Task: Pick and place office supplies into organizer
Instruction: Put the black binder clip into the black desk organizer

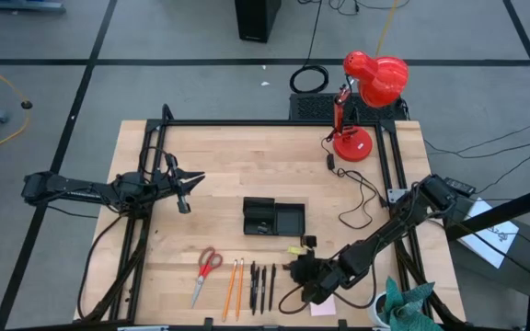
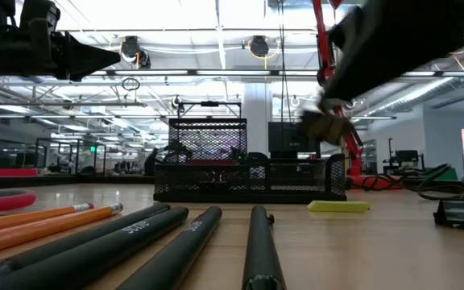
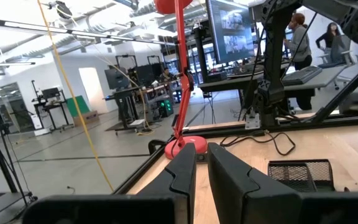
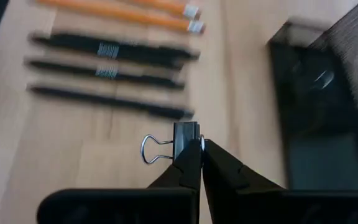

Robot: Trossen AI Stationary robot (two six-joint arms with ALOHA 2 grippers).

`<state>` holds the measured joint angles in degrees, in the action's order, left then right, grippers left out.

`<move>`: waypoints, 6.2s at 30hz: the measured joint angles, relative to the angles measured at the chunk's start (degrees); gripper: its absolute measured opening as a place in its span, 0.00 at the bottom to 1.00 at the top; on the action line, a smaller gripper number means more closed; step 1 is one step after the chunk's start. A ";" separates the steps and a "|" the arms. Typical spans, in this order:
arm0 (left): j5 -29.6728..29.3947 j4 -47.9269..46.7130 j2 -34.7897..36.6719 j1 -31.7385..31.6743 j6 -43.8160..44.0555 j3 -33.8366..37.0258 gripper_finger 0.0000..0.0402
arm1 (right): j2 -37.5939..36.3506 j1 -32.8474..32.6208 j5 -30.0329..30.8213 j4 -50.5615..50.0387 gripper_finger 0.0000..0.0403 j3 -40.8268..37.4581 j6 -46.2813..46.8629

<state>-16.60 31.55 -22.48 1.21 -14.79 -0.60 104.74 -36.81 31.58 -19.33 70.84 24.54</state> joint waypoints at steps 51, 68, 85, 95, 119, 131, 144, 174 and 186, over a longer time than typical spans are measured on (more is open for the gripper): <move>-0.04 -0.04 -0.01 0.00 -0.37 0.00 0.12 | 7.40 20.34 -1.67 15.89 0.09 0.91 -19.89; -0.06 -0.05 -0.02 0.00 -0.42 0.00 0.12 | -0.48 16.62 -1.65 14.91 0.23 0.91 -21.11; -0.07 -0.04 0.00 0.00 -0.22 0.00 0.12 | -5.91 -2.13 7.70 10.52 0.51 1.69 -18.20; -0.04 -0.05 -0.02 0.00 0.19 0.00 0.12 | -4.58 -6.20 2.19 -0.26 0.52 2.92 -2.62; -0.07 -0.55 0.00 0.00 0.02 0.00 0.12 | 0.15 -6.74 -3.36 -5.61 0.51 -1.09 10.14; -0.05 -0.55 0.00 0.00 0.02 0.00 0.12 | 0.15 -6.68 -9.39 -5.57 0.49 -4.90 16.77; -0.07 -0.55 -0.02 0.00 0.02 0.00 0.12 | 0.15 -6.20 -9.31 -7.34 0.38 -5.04 16.83; -0.07 -0.55 0.00 0.00 -0.02 0.00 0.12 | -0.12 -2.87 -14.40 -8.96 0.01 -2.79 12.81; -0.07 -0.55 -0.02 0.00 -0.02 0.00 0.12 | -0.22 4.61 -7.44 0.33 0.00 3.24 -12.03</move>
<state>-16.67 31.00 -22.50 1.21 -14.81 -0.60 104.51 -32.20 24.13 -18.99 74.08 12.50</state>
